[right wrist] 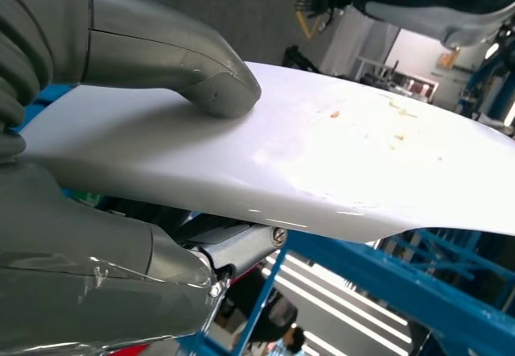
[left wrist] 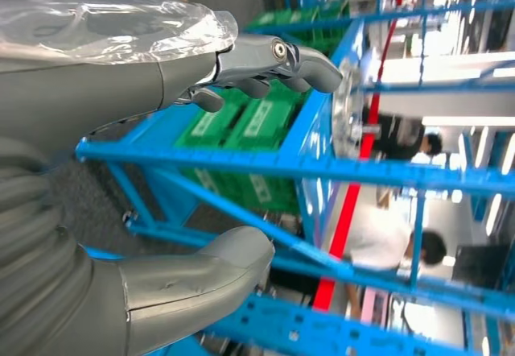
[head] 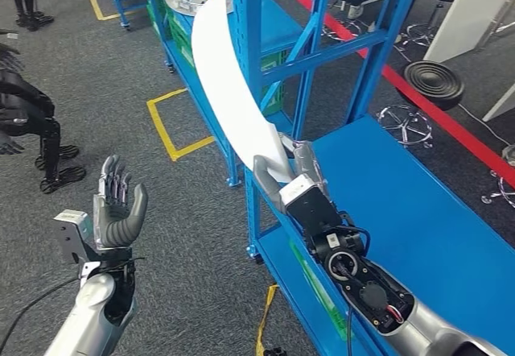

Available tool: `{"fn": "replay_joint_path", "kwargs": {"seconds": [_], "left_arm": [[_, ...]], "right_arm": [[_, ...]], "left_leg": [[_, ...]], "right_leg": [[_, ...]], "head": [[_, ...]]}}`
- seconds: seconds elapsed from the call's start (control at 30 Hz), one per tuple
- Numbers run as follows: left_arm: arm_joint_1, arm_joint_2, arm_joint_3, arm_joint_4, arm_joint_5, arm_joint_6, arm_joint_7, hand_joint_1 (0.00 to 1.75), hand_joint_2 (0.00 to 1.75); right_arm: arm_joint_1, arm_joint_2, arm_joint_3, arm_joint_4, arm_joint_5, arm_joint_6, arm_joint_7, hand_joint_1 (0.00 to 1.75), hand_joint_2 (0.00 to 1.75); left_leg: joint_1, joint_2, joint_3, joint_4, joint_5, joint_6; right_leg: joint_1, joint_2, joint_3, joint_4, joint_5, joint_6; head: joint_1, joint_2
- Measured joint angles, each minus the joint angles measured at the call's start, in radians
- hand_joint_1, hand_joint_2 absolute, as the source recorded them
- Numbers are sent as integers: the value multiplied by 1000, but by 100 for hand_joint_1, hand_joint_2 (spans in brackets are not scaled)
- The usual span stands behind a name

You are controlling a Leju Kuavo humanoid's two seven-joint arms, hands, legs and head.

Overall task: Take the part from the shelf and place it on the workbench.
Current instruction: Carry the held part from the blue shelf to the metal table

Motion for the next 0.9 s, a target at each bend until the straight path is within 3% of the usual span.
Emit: {"fn": "replay_joint_path", "kwargs": {"seconds": [0.07, 0.1, 0.17, 0.23, 0.3, 0.37, 0.43, 0.47, 0.5, 0.53, 0.6, 0.63, 0.67, 0.73, 0.8, 0.87, 0.9], "left_arm": [[-4, -1, 0, 0, 2, -2, -4, 0, 175], [-7, -1, 0, 1, 3, -2, -6, 0, 175], [-11, -1, 0, 2, 5, -4, -10, 0, 175], [-11, 1, 0, 4, 7, -4, -13, 0, 175], [-15, 4, 0, 6, 9, -4, -15, 0, 175], [-20, 5, 0, 7, 11, -4, -16, 0, 175], [-19, 6, 0, 9, 12, -4, -16, 0, 175], [-17, 6, 0, 10, 12, -3, -16, 0, 175], [-16, 7, 0, 10, 11, 0, -15, 0, 175], [-16, 8, 0, 11, 9, 3, -15, 0, 175], [-19, 9, 0, 10, 7, 9, -15, 0, 175], [-21, 10, 0, 10, 6, 11, -15, 0, 175], [-22, 10, 0, 10, 6, 11, -16, 0, 175], [-22, 11, 0, 10, 6, 11, -15, 0, 175], [-23, 13, 0, 9, 5, 11, -16, 0, 175], [-25, 12, 0, 8, 3, 17, -16, 0, 175], [-25, 12, 0, 8, 1, 23, -15, 0, 175]], "right_arm": [[-2, 0, 1, 0, -1, 0, 0, 175, 175], [-4, 0, 2, 0, -2, -1, 0, 175, 175], [-8, 0, 5, 1, -5, 0, 0, 175, 175], [-12, 0, 9, 1, -9, 1, -1, 175, 175], [-18, 0, 11, 1, -12, 1, -2, 175, 175], [-22, 0, 13, 2, -12, 1, -3, 175, 175], [-23, 0, 14, 6, -14, 1, -3, 175, 175], [-23, 0, 15, 7, -15, 1, -3, 175, 175], [-23, 0, 16, 8, -17, 1, -3, 175, 175], [-24, 0, 17, 9, -19, 1, -3, 175, 175], [-30, 0, 17, 9, -22, 1, -3, 175, 175], [-34, 0, 17, 9, -23, 1, -3, 175, 175], [-36, 0, 17, 9, -24, 2, -3, 175, 175], [-40, 0, 18, 9, -26, 2, -3, 175, 175], [-41, 0, 19, 9, -27, 2, -3, 175, 175], [-41, -1, 19, 10, -27, 2, -3, 175, 175], [-40, -2, 19, 11, -27, 1, -3, 175, 175]], "left_leg": [[0, -29, 4, 3, -3, -5], [1, -42, 3, 6, -4, -9], [6, -63, -7, 8, 0, -20], [9, -76, -15, 8, 4, -31], [4, -32, -35, 49, -21, -40], [4, 33, -98, 172, -81, -47], [8, 54, -162, 291, -120, -54], [10, 57, -171, 304, -116, -56], [11, 62, -156, 271, -92, -57], [12, 73, -120, 203, -58, -56], [7, 121, -40, 55, -7, -48], [4, 136, -18, 15, 3, -43], [0, 141, -11, -1, 3, -38], [-1, 114, -10, -2, 4, -27], [5, 92, -4, -7, 6, -17], [9, 71, 1, -9, 6, -8], [8, 58, 2, -9, 5, -5]], "right_leg": [[-1, 34, 56, -145, 84, -8], [-2, 54, 84, -206, 107, -11], [-1, 73, 109, -253, 109, -16], [-1, 52, 118, -266, 112, -22], [-4, 27, 126, -280, 119, -33], [-1, -1, 130, -286, 121, -39], [2, -30, 129, -287, 119, -41], [2, -44, 129, -286, 118, -41], [2, -58, 130, -286, 117, -41], [2, -71, 132, -286, 115, -39], [6, -92, 137, -286, 109, -32], [9, -101, 139, -285, 106, -27], [12, -110, 142, -285, 103, -22], [12, -126, 147, -285, 96, -11], [6, -86, 137, -255, 70, -2], [1, -23, 84, -141, 12, 2], [0, -10, 44, -61, -19, 4]], "head": [[8, 0], [8, 0], [9, 0], [12, 0], [1, 0], [-15, 0], [-23, 0], [-27, 0], [-31, 0], [-34, 0], [-38, 0], [-37, 0], [-36, 0], [-31, 0], [-27, 0], [-16, 0], [-10, 0]]}}
